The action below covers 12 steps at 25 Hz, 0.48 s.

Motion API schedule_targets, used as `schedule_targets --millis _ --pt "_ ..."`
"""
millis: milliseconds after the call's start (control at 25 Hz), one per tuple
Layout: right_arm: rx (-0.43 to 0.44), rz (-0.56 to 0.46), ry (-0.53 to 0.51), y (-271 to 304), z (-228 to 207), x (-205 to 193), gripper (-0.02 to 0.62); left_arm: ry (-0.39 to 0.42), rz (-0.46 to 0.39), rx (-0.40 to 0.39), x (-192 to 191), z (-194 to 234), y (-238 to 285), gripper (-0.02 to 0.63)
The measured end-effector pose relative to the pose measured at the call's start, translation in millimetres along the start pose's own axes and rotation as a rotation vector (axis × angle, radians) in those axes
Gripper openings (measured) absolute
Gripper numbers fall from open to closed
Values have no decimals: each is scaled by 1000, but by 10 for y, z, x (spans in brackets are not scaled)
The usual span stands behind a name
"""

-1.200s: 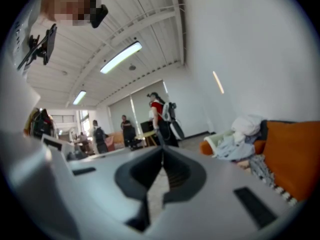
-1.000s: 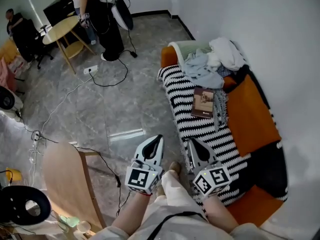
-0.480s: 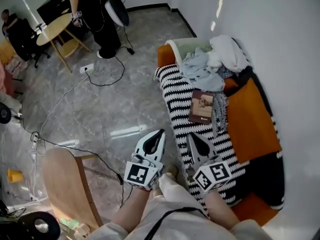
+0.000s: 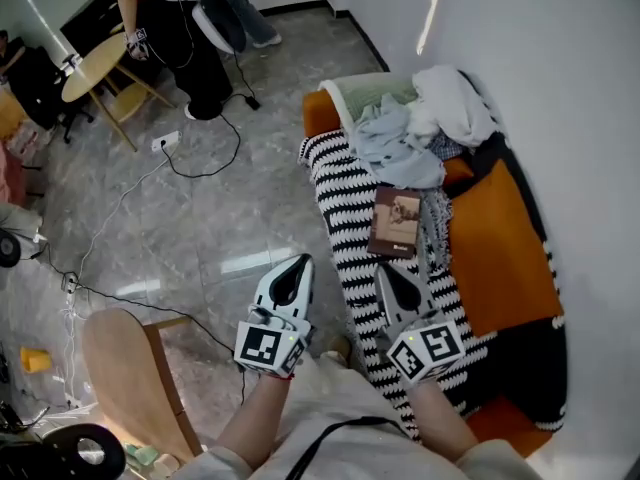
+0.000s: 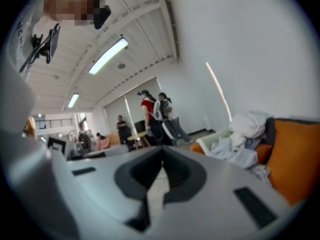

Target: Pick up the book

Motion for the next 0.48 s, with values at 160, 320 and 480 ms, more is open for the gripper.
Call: schedule_targets --millis 160,320,480 --pt "-21 -6 17 4 -202 -52 14 -1 25 -7 -93 14 185 23" --pt "-62 -8 17 2 -480 -89 14 6 44 -40 -202 -74 453 23" --pt "-113 -7 42 -29 -757 -124 14 8 78 -112 -323 -240 772 23"
Point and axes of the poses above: the fingertips, and each gripper's own axes: y forward along the fingers, z to its left, x out of its top, the point moved 2 cm from there along -y, backward along the fingers, and after that the axes turned 13 degrees about z, right-handed, at the moved point
